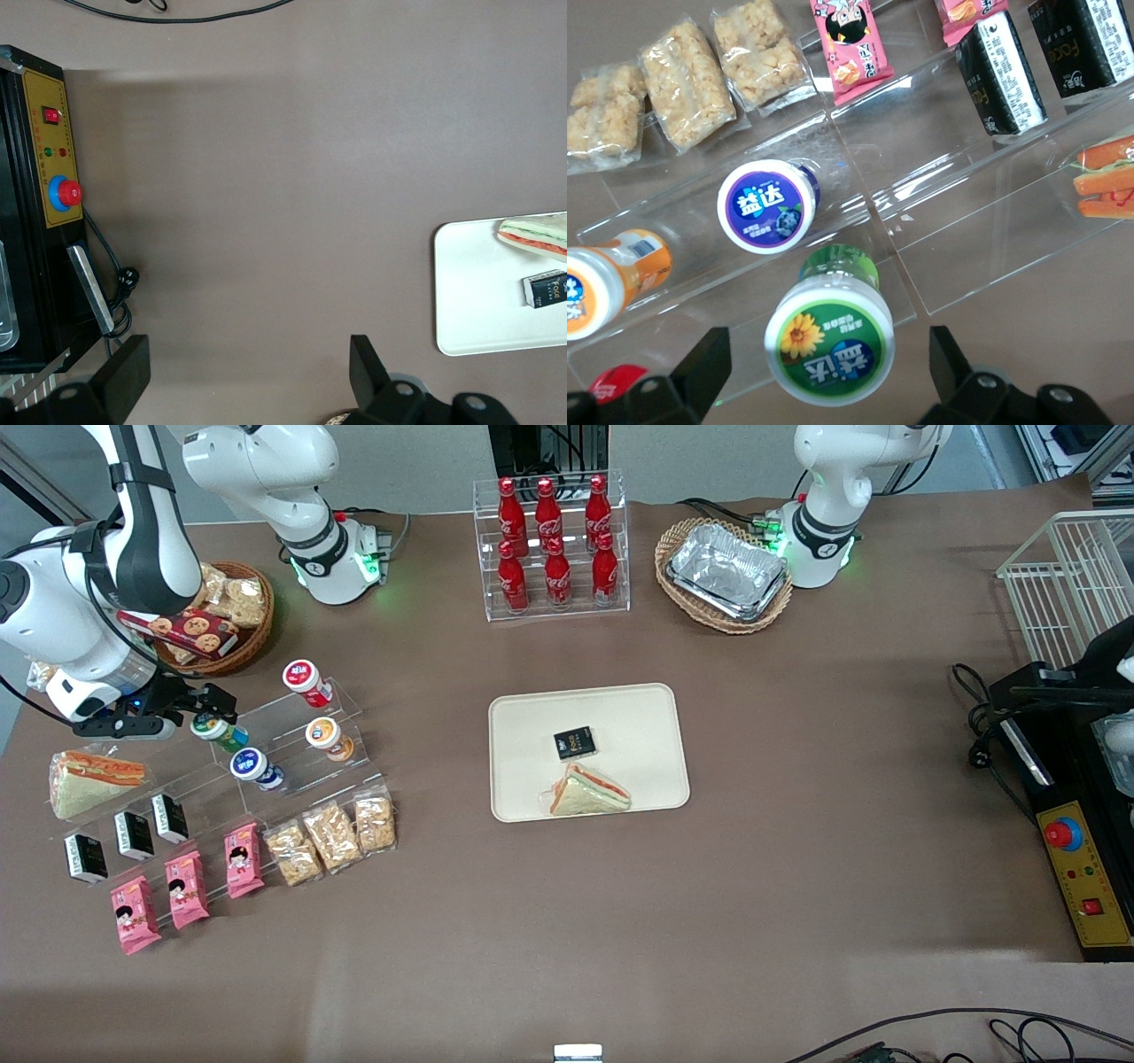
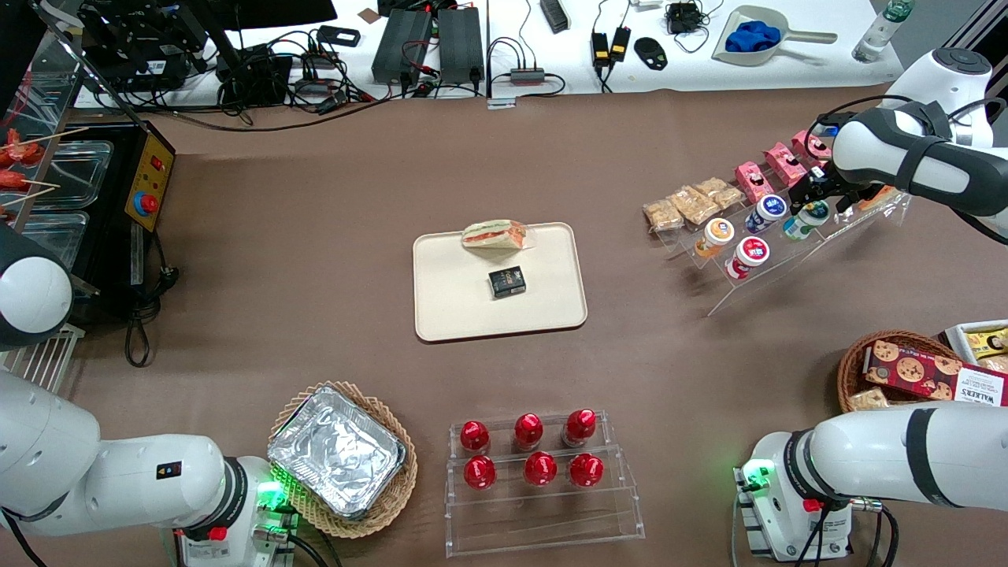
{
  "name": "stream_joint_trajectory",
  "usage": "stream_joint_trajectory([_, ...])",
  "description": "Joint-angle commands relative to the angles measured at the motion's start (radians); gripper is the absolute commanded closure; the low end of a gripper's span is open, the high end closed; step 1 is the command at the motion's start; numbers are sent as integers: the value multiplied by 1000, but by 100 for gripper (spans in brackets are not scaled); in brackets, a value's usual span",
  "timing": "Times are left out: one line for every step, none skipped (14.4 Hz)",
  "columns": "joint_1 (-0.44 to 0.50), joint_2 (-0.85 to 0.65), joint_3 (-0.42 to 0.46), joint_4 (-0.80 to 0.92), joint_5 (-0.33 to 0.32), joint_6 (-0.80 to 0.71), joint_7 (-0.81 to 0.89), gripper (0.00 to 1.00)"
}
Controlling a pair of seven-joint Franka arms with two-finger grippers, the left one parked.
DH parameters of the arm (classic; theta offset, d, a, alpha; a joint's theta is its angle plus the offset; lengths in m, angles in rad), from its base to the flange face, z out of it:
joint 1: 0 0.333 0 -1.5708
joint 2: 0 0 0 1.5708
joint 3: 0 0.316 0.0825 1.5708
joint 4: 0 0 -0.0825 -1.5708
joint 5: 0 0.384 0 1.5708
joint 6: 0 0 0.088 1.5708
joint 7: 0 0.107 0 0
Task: Place green gum on tray
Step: 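Lower the open right gripper around the green-lidded gum bottle and close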
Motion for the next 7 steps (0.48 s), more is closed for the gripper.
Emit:
stream_joint_trajectory([-3, 1, -4, -15, -15, 27, -6, 3])
stream_joint_trajectory([-3, 4, -4, -15, -17, 27, -6, 6])
stream_joint_trajectory([-3, 8, -4, -14, -17, 29, -6, 11])
stream_joint_trajectory([-3, 14, -4, -14, -15, 32, -6, 16])
stream_joint_trajectory([-3, 19, -4, -14, -15, 36, -6, 23])
stream_joint_trajectory([-3, 24, -4, -14, -17, 39, -6, 28])
stream_joint_trajectory([-3, 27, -4, -14, -17, 41, -6, 35])
